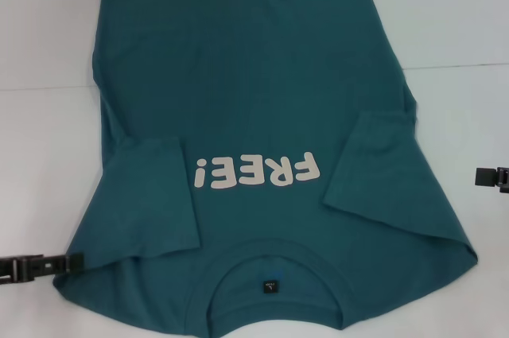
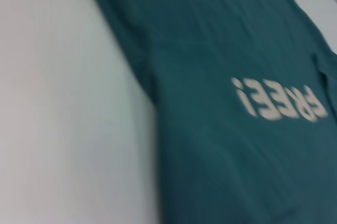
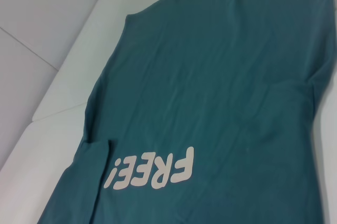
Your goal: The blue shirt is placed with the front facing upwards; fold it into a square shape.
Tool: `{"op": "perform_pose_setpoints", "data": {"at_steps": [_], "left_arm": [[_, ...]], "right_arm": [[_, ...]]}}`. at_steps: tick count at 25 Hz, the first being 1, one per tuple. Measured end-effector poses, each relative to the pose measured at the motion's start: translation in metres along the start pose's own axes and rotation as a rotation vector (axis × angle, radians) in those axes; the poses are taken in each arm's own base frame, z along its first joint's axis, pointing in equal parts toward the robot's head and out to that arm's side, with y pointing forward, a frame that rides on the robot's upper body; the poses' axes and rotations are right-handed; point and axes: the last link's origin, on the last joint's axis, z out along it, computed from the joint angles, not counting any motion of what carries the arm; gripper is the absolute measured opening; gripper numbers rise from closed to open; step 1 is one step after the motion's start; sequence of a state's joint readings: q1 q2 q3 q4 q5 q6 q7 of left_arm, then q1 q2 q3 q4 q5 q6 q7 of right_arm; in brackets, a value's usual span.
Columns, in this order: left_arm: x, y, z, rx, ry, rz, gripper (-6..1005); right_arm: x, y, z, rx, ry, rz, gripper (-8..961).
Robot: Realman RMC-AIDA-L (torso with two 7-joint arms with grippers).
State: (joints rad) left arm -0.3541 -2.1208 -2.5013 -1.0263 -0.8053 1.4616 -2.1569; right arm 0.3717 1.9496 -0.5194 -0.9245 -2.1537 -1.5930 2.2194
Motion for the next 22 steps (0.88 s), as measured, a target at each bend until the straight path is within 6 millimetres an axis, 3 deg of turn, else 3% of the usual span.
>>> {"op": "perform_pose_setpoints", "data": {"at_steps": [4, 12, 22], "left_arm": [[0.001, -0.008, -0.002, 0.039, 0.027, -0.022, 922], [-0.002, -0.012, 0.013, 0.061, -0.017, -0.015, 889], [-0.005, 0.002, 0.02, -0.02, -0.076, 0.009, 848]], "right_arm": [[0.001, 0.0, 0.0, 0.001, 0.001, 0.002, 943], [0.001, 0.0, 0.001, 0.001, 0.005, 0.007, 942], [0.003, -0.001, 0.001, -0.005, 0.009, 0.018, 941]]}}
